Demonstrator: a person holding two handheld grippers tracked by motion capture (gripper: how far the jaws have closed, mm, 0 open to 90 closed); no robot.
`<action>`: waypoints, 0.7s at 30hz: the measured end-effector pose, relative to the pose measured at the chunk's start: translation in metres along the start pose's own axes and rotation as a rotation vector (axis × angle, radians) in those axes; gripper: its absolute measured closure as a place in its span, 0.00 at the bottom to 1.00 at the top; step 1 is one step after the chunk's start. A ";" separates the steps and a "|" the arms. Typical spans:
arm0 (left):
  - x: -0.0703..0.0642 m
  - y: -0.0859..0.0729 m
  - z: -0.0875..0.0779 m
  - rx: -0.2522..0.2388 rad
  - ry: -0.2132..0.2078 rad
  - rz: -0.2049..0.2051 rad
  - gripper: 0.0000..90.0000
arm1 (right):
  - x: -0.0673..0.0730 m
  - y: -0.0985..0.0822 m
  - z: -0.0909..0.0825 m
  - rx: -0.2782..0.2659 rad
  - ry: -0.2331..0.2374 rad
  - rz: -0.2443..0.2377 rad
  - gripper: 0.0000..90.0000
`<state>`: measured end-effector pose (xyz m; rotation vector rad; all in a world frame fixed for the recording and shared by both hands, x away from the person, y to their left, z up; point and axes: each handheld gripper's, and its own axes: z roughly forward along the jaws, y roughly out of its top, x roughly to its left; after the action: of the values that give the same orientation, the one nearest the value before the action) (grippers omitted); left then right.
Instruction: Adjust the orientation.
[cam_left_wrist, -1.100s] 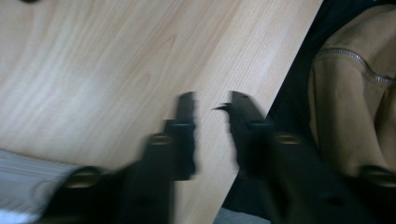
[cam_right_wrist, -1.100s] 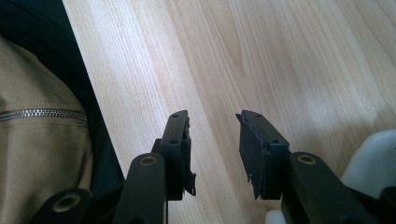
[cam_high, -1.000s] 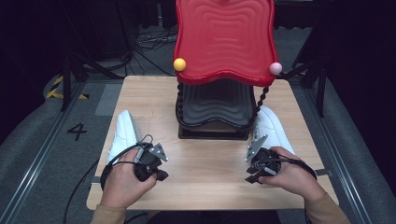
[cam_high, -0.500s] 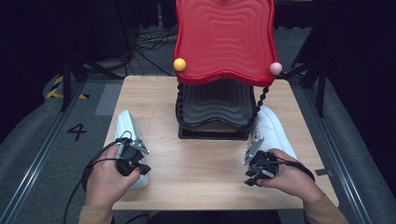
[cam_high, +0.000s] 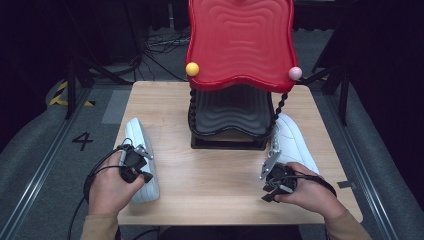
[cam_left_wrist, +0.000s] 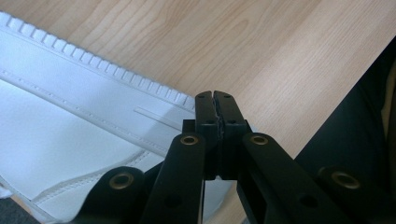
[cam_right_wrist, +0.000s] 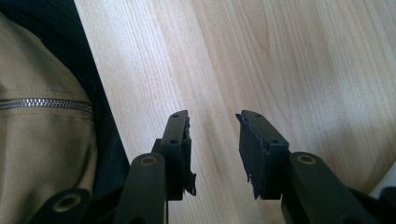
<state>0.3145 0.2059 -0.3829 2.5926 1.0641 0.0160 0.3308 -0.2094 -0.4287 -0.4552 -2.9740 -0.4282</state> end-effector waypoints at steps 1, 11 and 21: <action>-0.002 0.002 0.001 0.014 0.005 0.008 1.00 | 0.001 0.001 0.000 -0.002 0.002 -0.004 0.71; -0.006 0.007 0.007 0.001 -0.005 0.031 1.00 | 0.005 0.004 0.003 0.013 0.011 -0.028 0.71; -0.009 0.017 0.010 0.022 -0.012 0.043 1.00 | 0.007 -0.003 0.000 0.012 -0.003 -0.023 0.71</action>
<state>0.3215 0.1855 -0.3856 2.6319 1.0091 -0.0013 0.3230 -0.2099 -0.4281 -0.4205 -2.9854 -0.4114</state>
